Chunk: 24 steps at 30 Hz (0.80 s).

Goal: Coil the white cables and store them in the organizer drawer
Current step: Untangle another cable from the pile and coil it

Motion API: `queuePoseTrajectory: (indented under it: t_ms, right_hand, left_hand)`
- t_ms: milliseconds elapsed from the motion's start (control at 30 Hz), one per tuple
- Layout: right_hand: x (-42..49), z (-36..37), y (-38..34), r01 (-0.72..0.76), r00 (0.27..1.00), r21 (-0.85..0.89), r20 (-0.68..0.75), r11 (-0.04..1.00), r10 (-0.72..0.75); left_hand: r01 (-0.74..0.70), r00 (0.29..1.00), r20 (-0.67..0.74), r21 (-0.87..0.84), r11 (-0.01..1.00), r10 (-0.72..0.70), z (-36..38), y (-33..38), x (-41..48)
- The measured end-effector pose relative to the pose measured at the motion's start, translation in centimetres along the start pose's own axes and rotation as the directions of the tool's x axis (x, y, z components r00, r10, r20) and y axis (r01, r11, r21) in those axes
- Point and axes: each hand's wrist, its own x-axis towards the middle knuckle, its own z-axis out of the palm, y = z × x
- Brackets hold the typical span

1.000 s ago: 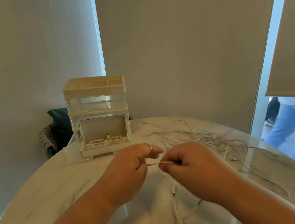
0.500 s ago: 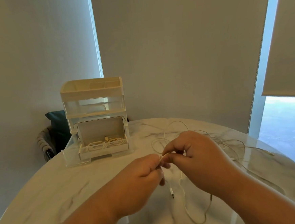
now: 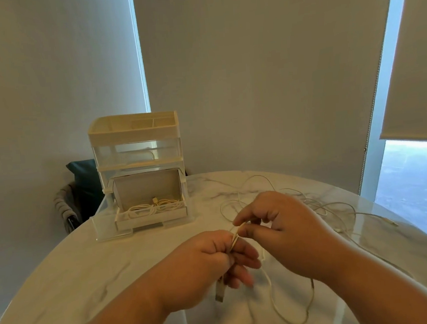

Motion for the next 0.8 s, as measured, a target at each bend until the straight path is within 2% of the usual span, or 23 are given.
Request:
queuePoseTrajectory:
  t_ms: [67,300,433,567,667,733,800]
  right_hand:
    - [0.1,0.0,0.4,0.010,1.000,0.006,-0.014,1.000,-0.010]
    - [0.7,-0.2,1.9,0.047,0.999,0.029,0.006,0.998,-0.047]
    - [0.9,-0.1,2.3,0.013,0.999,0.124,0.029,0.992,-0.017]
    - [0.8,0.0,2.5,-0.132,0.988,0.208,0.104,0.969,0.112]
    - [1.0,-0.1,2.6,-0.271,0.958,0.222,0.152,0.937,0.241]
    - [1.0,0.1,2.6,-0.378,0.923,0.213,0.159,0.901,0.349]
    - [0.6,0.3,2.2,-0.476,0.871,0.181,0.234,0.861,0.432]
  left_hand:
    - [0.004,1.000,-0.013,0.006,1.000,-0.004,0.0,0.0,-0.1]
    - [-0.002,0.999,0.051,-0.199,0.980,0.012,-0.3,0.5,-0.7]
    - [-0.025,1.000,-0.010,-0.251,0.968,0.023,0.1,1.0,-0.9]
    - [-0.042,0.992,-0.125,-0.222,0.974,0.014,-0.1,0.7,-0.7]
    - [-0.044,0.987,-0.161,-0.201,0.979,0.012,-0.1,0.7,-0.8]
    - [-0.055,0.986,-0.166,-0.168,0.984,0.027,-0.1,0.9,-0.9]
    - [-0.068,0.978,-0.202,-0.059,0.996,0.055,0.0,0.9,-0.8]
